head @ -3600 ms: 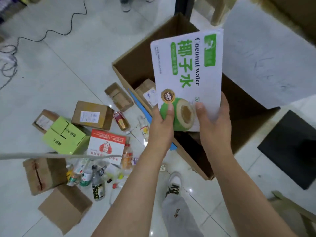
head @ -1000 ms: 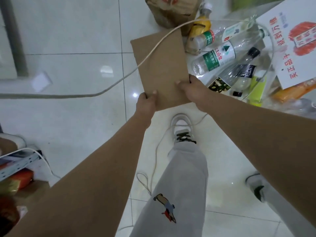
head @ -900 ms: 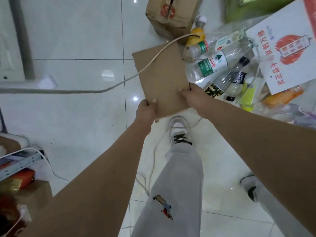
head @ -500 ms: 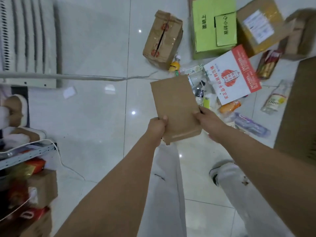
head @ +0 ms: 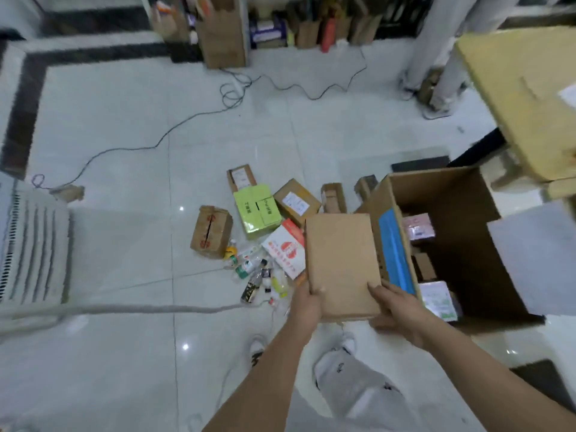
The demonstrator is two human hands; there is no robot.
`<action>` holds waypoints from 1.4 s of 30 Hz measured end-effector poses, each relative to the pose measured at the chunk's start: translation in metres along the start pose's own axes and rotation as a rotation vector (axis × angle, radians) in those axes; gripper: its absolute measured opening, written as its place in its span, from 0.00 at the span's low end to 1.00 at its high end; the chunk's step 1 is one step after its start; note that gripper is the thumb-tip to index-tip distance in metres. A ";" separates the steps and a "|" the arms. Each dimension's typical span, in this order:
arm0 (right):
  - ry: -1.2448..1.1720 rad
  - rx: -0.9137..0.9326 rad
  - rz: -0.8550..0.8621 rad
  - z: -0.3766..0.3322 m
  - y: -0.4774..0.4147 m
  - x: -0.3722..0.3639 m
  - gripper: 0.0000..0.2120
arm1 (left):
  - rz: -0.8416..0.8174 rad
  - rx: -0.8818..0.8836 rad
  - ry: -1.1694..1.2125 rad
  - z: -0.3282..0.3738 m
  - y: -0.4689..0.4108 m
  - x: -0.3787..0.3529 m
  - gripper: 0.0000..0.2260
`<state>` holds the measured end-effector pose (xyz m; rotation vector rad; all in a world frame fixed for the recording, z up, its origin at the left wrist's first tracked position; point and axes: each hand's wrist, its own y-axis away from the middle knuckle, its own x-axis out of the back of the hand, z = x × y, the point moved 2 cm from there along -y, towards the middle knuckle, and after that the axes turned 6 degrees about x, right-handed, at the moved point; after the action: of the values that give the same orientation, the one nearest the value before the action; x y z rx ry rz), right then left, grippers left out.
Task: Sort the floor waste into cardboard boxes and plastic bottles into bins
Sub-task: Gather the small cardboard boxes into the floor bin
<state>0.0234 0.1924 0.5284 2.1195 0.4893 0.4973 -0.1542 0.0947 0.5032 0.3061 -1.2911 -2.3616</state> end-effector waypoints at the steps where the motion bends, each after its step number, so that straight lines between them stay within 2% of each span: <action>1: -0.058 0.022 0.031 -0.003 0.012 0.010 0.26 | -0.025 -0.034 -0.032 0.011 0.006 -0.009 0.13; 5: -0.208 0.112 0.173 -0.009 0.049 0.033 0.14 | -0.098 -0.148 -0.190 0.052 0.014 -0.038 0.12; 10: -0.375 0.240 0.289 -0.006 0.072 0.049 0.12 | -0.176 -0.234 -0.329 0.090 0.028 -0.069 0.14; 13: -0.431 0.255 0.338 -0.002 0.078 0.068 0.16 | -0.212 -0.218 -0.348 0.097 0.034 -0.094 0.13; 16: -0.642 0.175 0.305 0.006 0.073 0.097 0.22 | -0.238 -0.186 -0.313 0.100 0.035 -0.131 0.07; 20: -0.854 0.204 0.200 0.016 0.056 0.144 0.29 | -0.215 -0.091 -0.239 0.101 0.029 -0.198 0.14; 23: -1.022 0.198 0.158 0.018 0.038 0.189 0.22 | -0.191 -0.021 -0.184 0.106 0.027 -0.251 0.14; 25: -1.094 0.206 0.180 0.017 0.021 0.220 0.23 | -0.191 -0.016 -0.173 0.113 0.023 -0.285 0.14; 27: -1.089 0.231 0.214 0.014 0.003 0.249 0.28 | -0.192 -0.030 -0.169 0.123 0.021 -0.315 0.14; 32: -1.079 0.288 0.209 -0.013 -0.031 0.312 0.32 | -0.172 -0.112 -0.210 0.162 0.016 -0.372 0.17; 34: -1.078 0.307 0.185 -0.028 -0.043 0.332 0.43 | -0.174 -0.128 -0.268 0.177 0.018 -0.387 0.22; 36: -1.082 0.246 0.163 -0.037 -0.058 0.344 0.55 | -0.166 -0.140 -0.346 0.188 0.020 -0.396 0.26; 37: -1.059 0.204 0.149 -0.042 -0.063 0.347 0.54 | -0.159 -0.151 -0.380 0.191 0.020 -0.399 0.25; 40: -0.946 0.118 0.108 -0.051 -0.068 0.342 0.40 | -0.147 -0.135 -0.412 0.192 0.019 -0.404 0.25; 42: -0.896 0.086 0.068 -0.052 -0.070 0.330 0.35 | -0.149 -0.111 -0.404 0.186 0.015 -0.405 0.25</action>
<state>0.2635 0.4336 0.5537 2.1852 -0.0821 -0.4550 0.1354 0.4154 0.6121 -0.1227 -1.3379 -2.7077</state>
